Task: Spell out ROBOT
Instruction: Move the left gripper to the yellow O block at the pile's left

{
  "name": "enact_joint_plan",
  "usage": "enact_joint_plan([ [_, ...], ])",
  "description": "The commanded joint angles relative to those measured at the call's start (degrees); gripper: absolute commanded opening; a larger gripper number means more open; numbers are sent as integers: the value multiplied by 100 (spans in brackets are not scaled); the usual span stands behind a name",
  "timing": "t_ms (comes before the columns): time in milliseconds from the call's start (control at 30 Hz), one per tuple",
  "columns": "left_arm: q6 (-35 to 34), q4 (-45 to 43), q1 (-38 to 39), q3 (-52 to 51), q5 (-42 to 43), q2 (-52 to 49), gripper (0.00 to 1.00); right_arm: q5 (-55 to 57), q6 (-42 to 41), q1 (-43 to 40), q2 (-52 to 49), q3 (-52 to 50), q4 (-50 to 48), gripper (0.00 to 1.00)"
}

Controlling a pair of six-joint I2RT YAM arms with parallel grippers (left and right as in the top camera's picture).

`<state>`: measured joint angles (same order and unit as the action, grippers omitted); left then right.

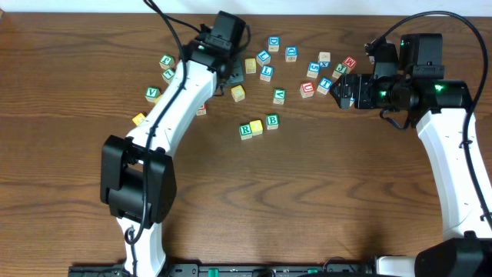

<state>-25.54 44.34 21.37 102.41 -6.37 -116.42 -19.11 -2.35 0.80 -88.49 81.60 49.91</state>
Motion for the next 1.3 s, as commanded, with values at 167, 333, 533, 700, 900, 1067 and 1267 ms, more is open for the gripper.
enact_joint_plan([
  [167,955,619,-365,94,-74,4,45,-35,28,-72,-2,116,7,99],
  [333,1729,1091,-538,94,-72,4,45,-35,28,-72,-2,116,7,99],
  [533,2409,1488,-643,94,-74,4,45,-35,28,-72,-2,116,7,99],
  [700,2518,1502,-669,94,-74,4,45,-35,28,-72,-2,116,7,99],
  [900,2664,1491,-723,13,-74,4,45,-35,28,-72,-2,116,7,99],
  [1067,2900,1451,-850,-125,-70,-7,46,-35,28,-72,-2,116,7,99],
  [1267,3432,1161,-1075,-420,597,-9,50,-35,28,-72,-2,116,7,99],
])
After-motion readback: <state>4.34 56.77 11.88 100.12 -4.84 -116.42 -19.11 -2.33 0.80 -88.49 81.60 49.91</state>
